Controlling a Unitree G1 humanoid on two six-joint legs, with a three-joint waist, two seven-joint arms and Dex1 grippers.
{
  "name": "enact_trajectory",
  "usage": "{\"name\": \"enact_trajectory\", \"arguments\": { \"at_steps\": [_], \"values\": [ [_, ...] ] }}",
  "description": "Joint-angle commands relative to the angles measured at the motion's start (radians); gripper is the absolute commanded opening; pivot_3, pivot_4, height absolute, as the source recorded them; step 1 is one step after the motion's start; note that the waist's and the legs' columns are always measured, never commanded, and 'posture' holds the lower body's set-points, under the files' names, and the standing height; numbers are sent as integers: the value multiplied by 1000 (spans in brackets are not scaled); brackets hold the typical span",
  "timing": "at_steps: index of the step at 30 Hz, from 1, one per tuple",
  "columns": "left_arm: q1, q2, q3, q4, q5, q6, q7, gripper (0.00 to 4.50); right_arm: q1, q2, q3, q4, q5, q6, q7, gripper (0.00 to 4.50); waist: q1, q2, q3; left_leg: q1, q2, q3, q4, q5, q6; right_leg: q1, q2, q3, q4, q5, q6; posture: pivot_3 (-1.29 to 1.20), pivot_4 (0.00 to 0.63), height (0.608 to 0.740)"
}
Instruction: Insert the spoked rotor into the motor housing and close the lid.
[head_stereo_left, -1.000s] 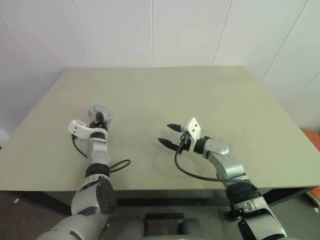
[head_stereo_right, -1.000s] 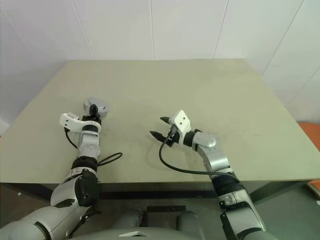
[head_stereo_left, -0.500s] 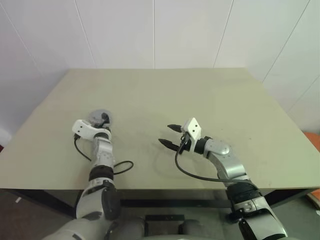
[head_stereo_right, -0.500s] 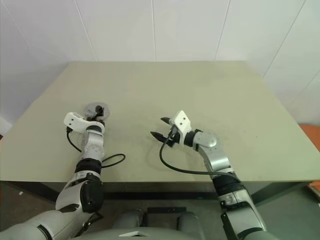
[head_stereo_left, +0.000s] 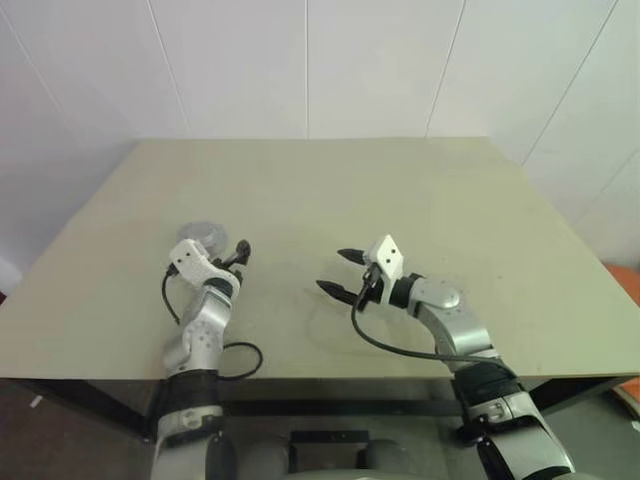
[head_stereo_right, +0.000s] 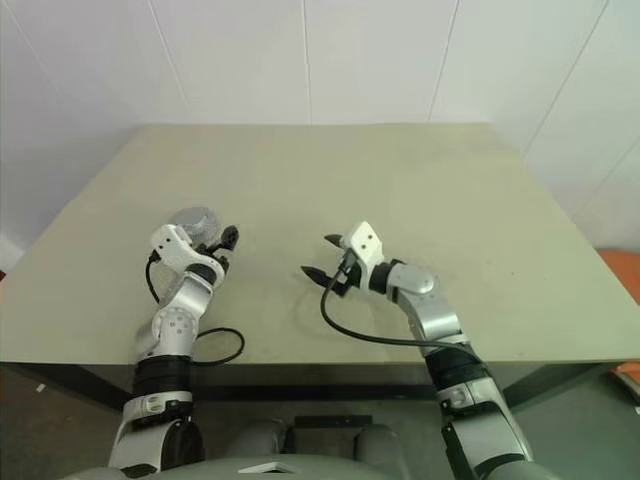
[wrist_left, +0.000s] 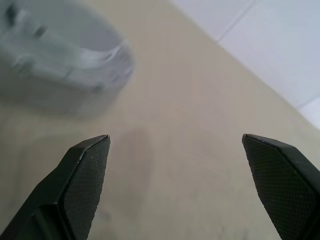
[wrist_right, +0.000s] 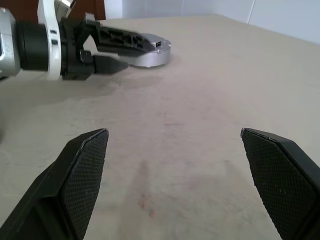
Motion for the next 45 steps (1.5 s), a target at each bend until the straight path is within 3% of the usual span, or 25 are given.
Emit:
{"name": "enact_trajectory", "arguments": {
  "at_steps": [1,7,13,31,45],
  "values": [
    [-49,65,-43,34,60,-128,-171,4500,-42,-16,-65,1,34,2,-4,4483,0,0,0,0,0,0,0,0,0,0,0,0,-1,0,0,0,0,740],
    [-89,126,-110,170,76,-316,-549,4500,-65,-40,-148,42,77,35,2,4483,3,0,0,-1,0,0,-2,0,0,0,-1,0,-4,0,-1,0,0,740],
    [-76,173,-186,218,114,-376,-784,4500,-50,-74,-182,37,109,76,27,4483,-2,1,0,-2,1,0,-7,1,2,-1,-1,1,-4,0,-2,0,0,740],
    [-60,228,-199,140,137,-417,-869,4500,24,-139,-192,-75,130,77,96,4483,1,1,1,-1,1,-1,-10,2,3,-2,-1,2,-4,0,-1,0,0,740],
    [-82,226,-203,164,160,-445,-887,4500,10,-143,-231,-71,127,37,43,4483,3,1,1,-1,1,-1,-10,2,3,-2,-1,2,-4,-1,-1,0,0,740]
  ]
}}
